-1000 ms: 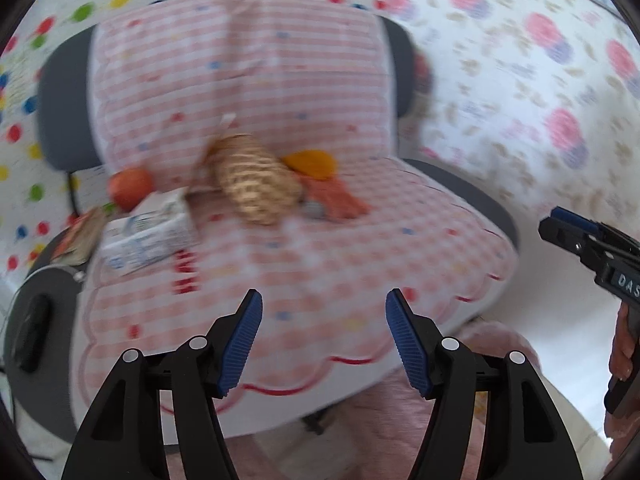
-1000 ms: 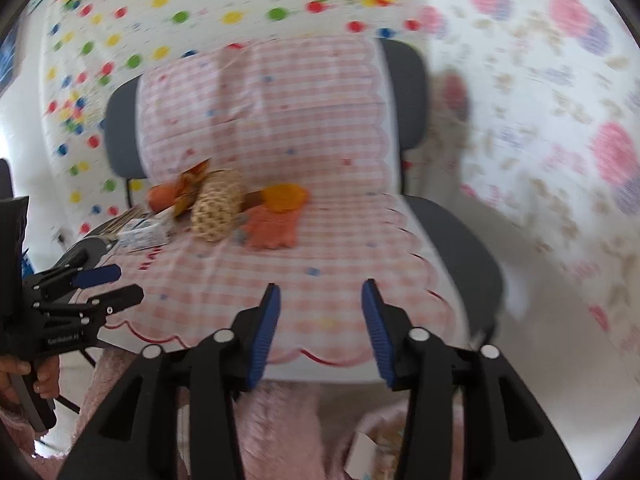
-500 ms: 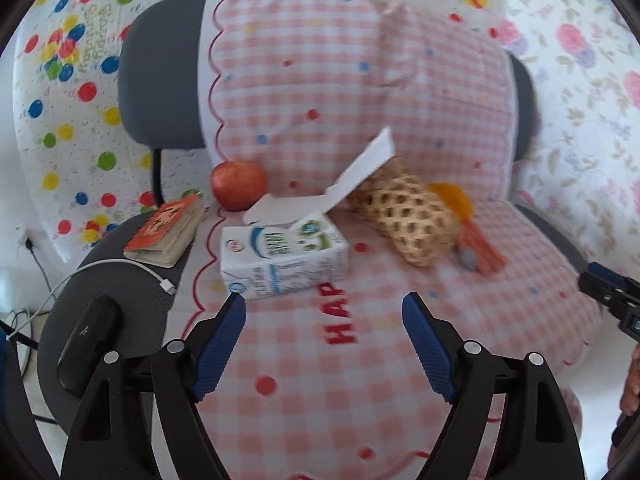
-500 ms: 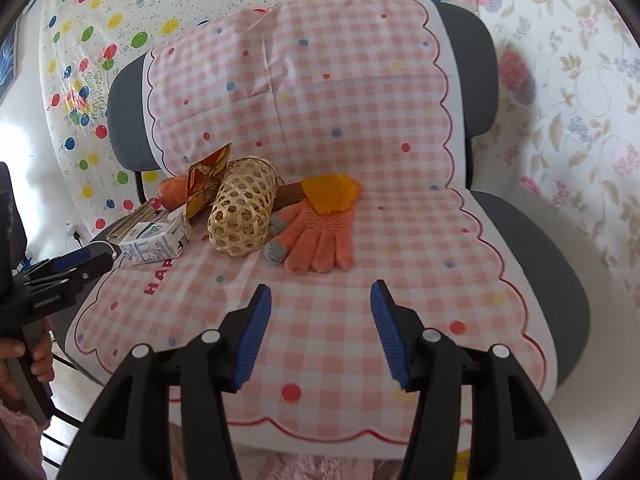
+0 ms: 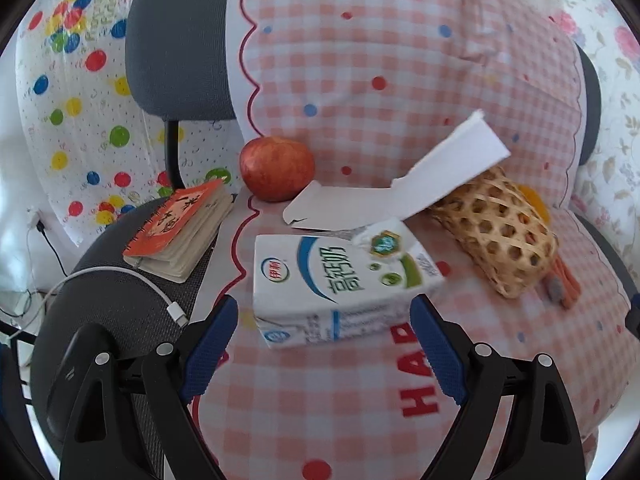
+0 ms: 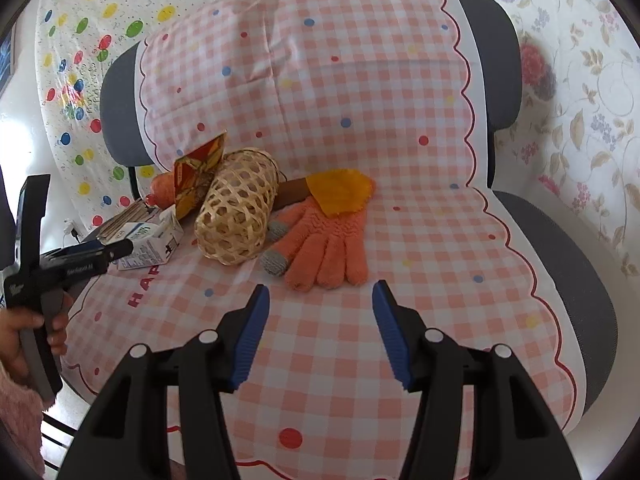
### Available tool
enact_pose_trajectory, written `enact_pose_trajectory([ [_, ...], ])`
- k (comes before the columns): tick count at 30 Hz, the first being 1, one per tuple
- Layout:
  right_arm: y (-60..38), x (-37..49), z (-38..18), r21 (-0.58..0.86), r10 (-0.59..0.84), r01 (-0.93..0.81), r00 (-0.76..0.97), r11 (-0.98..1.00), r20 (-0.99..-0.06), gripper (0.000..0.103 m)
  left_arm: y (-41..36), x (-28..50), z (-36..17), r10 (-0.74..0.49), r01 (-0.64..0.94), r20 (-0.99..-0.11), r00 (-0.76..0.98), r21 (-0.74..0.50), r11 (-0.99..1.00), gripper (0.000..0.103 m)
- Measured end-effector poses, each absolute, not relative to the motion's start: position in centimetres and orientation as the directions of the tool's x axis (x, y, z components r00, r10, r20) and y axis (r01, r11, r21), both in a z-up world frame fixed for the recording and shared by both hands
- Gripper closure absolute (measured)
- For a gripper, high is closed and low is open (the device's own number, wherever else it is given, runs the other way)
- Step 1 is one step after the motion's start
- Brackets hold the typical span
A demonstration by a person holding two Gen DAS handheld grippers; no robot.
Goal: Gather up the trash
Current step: 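Move both tools back over the chair seat toward the milk carton, then grasp the white milk carton with the left gripper and lift it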
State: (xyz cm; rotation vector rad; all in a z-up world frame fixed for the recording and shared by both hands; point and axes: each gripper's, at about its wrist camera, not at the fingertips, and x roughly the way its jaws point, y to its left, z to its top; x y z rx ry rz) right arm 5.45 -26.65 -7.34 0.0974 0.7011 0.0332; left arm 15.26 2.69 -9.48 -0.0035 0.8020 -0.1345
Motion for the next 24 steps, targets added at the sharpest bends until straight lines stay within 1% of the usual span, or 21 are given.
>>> enact_pose_trajectory([
  [3,-27.0,5.5,-7.5,0.106,0.063,0.009,0.759,0.994,-0.648,0.050,2.7,15.9,-10.4,-0.180,0.156,-0.739,0.649,-0.103,0.982,0.016],
  [5,-27.0,5.4,-7.5,0.105,0.062,0.009,0.759,0.994,-0.648,0.050,2.4,16.0,-10.7,-0.198,0.177,-0.745,0.638,-0.108,0.978,0.018],
  [8,-26.8,5.1,-7.2,0.094,0.054,0.010,0.763,0.995,-0.645,0.049,1.1,15.1,-10.7,-0.263,0.258,-0.739,0.620,-0.125,0.958,0.026],
  [10,-26.8,4.9,-7.1,0.092,0.050,0.013,0.763,0.996,-0.644,0.049,-0.3,13.9,-10.4,-0.331,0.340,-0.737,0.589,-0.146,0.929,0.027],
  [13,-26.9,4.7,-6.9,0.093,0.046,0.018,0.764,0.996,-0.643,0.049,-2.6,12.1,-10.3,-0.399,0.434,-0.737,0.545,-0.159,0.887,0.027],
  [17,-26.7,4.3,-6.7,0.084,0.037,0.022,0.765,0.996,-0.643,0.049,-4.3,10.4,-10.0,-0.467,0.516,-0.727,0.503,-0.181,0.837,0.027],
  [19,-26.5,4.1,-6.7,0.075,0.033,0.020,0.764,0.997,-0.644,0.049,-4.3,9.9,-9.7,-0.448,0.510,-0.723,0.526,-0.153,0.846,0.021],
  [20,-26.5,4.1,-6.7,0.070,0.030,0.020,0.764,0.997,-0.644,0.048,-3.9,9.7,-9.5,-0.421,0.491,-0.721,0.551,-0.127,0.862,0.013],
  [21,-26.5,4.0,-6.7,0.064,0.026,0.020,0.765,0.998,-0.644,0.048,-3.5,9.8,-9.3,-0.386,0.464,-0.715,0.583,-0.097,0.880,0.014],
  [22,-26.4,4.1,-6.7,0.061,0.025,0.019,0.764,0.998,-0.644,0.045,-2.9,10.1,-9.3,-0.344,0.430,-0.708,0.617,-0.063,0.901,0.014],
  [24,-26.3,4.2,-6.9,0.062,0.031,0.013,0.761,0.998,-0.648,0.043,-2.0,11.0,-9.4,-0.305,0.385,-0.712,0.632,-0.053,0.921,0.014],
])
